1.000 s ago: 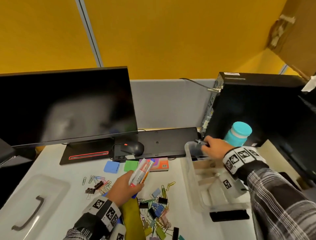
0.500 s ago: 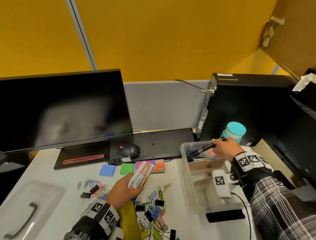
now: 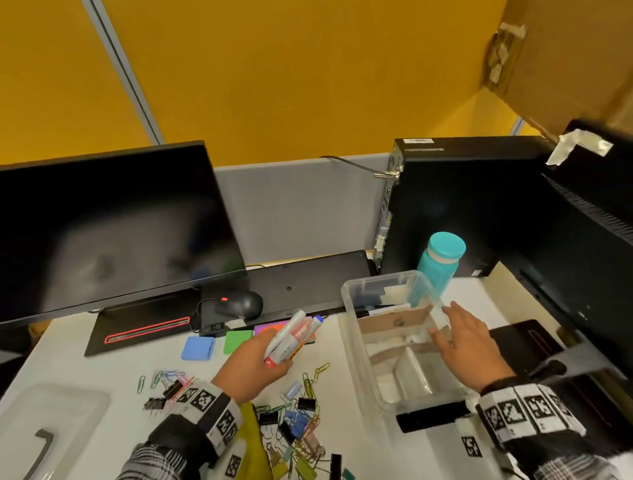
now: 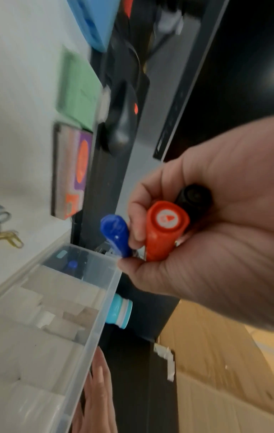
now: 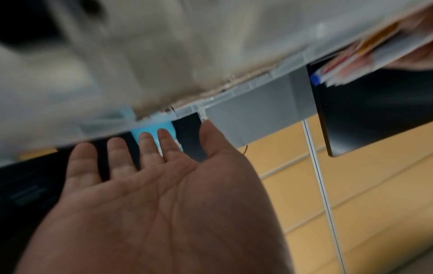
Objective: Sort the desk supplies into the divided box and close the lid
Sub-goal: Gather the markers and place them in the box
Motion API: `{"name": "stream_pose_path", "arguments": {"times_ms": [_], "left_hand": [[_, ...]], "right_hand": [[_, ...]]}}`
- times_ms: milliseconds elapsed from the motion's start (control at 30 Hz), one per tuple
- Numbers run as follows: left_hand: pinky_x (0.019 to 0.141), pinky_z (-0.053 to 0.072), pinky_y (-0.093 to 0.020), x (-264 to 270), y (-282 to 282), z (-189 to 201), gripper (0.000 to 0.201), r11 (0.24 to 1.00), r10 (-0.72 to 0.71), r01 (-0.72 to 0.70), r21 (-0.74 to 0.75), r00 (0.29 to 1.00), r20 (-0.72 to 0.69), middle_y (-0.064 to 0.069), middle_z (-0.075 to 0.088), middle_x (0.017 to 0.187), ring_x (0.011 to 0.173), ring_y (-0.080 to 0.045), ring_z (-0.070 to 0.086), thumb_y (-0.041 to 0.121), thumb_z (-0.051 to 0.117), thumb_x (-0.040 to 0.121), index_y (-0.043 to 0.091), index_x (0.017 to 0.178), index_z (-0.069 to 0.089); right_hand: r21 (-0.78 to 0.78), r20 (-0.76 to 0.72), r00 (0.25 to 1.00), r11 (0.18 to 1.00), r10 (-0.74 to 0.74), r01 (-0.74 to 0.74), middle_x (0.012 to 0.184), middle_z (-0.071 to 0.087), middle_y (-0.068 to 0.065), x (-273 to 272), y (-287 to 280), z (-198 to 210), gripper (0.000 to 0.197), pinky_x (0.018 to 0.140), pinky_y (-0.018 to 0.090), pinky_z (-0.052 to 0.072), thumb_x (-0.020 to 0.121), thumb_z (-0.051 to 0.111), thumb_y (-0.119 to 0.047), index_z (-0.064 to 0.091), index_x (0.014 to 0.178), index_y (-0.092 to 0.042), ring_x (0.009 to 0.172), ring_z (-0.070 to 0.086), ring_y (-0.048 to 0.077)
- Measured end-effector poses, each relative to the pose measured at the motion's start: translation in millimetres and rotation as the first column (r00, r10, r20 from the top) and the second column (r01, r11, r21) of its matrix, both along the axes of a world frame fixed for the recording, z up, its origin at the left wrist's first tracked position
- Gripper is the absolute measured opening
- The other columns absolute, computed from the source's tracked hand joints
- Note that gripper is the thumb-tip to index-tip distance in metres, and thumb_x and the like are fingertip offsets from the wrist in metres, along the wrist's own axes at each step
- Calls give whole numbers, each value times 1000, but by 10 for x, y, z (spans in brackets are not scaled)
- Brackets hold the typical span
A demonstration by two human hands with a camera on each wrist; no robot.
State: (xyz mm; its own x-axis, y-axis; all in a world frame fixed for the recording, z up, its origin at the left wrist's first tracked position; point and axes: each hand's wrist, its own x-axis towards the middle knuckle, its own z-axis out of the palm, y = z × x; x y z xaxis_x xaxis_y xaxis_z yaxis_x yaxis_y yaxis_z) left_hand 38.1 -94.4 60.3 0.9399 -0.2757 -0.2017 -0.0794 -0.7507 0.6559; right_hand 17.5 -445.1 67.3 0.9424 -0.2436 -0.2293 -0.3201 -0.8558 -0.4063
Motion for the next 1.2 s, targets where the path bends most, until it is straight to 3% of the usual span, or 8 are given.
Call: {"name": "stream_pose_path", "arguments": {"times_ms": [100, 233, 367, 633, 700, 833, 1000, 1200], "left_hand": [[71, 54, -34, 240, -343, 176, 27, 981, -58, 32, 190, 989, 133, 2, 61, 94, 81, -17, 62, 38, 63, 84, 24, 103, 52], [72, 52, -37, 576, -968, 358, 28, 923, -193, 89, 374, 949, 250, -3, 57, 105, 89, -24, 60, 33, 59, 86, 19, 108, 50], [80, 49, -41, 851, -1532, 357, 40, 838, -350, 210, 503, 915, 202, -7, 55, 116, 103, -29, 58, 29, 61, 85, 16, 120, 47], [87, 47, -45, 1083, -2080, 202, 45, 767, -437, 323, 554, 896, 83, -9, 54, 123, 111, -32, 54, 24, 60, 87, 18, 128, 43], [94, 47, -46, 1094, -2087, 175, 43, 761, -459, 373, 531, 888, 33, -9, 52, 129, 115, -31, 53, 21, 56, 89, 20, 131, 43], [103, 38, -36, 1055, -2006, 212, 42, 769, -486, 443, 462, 873, -29, -8, 51, 139, 123, -28, 50, 24, 49, 95, 20, 137, 43], [99, 44, -39, 804, -1533, 366, 34, 907, -378, 333, 257, 913, 151, -4, 56, 129, 116, -24, 53, 13, 48, 94, 22, 127, 53], [94, 46, -34, 446, -323, 343, 30, 974, -205, 162, 159, 926, 316, -1, 63, 113, 106, -18, 58, 8, 43, 95, 17, 117, 60]], "right_hand": [[66, 17, 1000, 998, -4, 3, 159, 11, 2, -86, 20, -208, 70, 118, 42, 17, 94, 38, -50, 9, 150, -21, 145, 14, 21], [11, 138, 989, 999, -42, 41, 158, 15, 2, -145, 97, -250, 72, 116, 40, 23, 93, 36, -54, 10, 150, -18, 144, 21, 20], [-52, 169, 985, 997, -39, 49, 159, 12, 1, -187, 145, -257, 75, 115, 39, 24, 91, 33, -59, 8, 151, -19, 144, 20, 18], [-102, 162, 986, 993, -34, 51, 159, 11, 3, -166, 146, -285, 78, 117, 39, 21, 91, 29, -63, 6, 151, -18, 145, 16, 19], [-122, 163, 986, 992, -21, 42, 159, 11, 3, -171, 149, -282, 78, 117, 40, 22, 91, 27, -64, 7, 150, -18, 145, 16, 19], [-132, 165, 986, 990, -18, 40, 159, 11, 3, -190, 160, -269, 77, 116, 40, 22, 90, 26, -64, 7, 150, -20, 145, 17, 20], [-124, 176, 984, 991, -20, 42, 158, 15, 3, -198, 154, -280, 75, 114, 41, 25, 91, 29, -61, 11, 149, -19, 144, 19, 21], [-159, 199, 980, 986, -13, 45, 155, 25, 7, -198, 150, -285, 71, 113, 43, 26, 90, 30, -58, 21, 147, -17, 141, 28, 24]]}}
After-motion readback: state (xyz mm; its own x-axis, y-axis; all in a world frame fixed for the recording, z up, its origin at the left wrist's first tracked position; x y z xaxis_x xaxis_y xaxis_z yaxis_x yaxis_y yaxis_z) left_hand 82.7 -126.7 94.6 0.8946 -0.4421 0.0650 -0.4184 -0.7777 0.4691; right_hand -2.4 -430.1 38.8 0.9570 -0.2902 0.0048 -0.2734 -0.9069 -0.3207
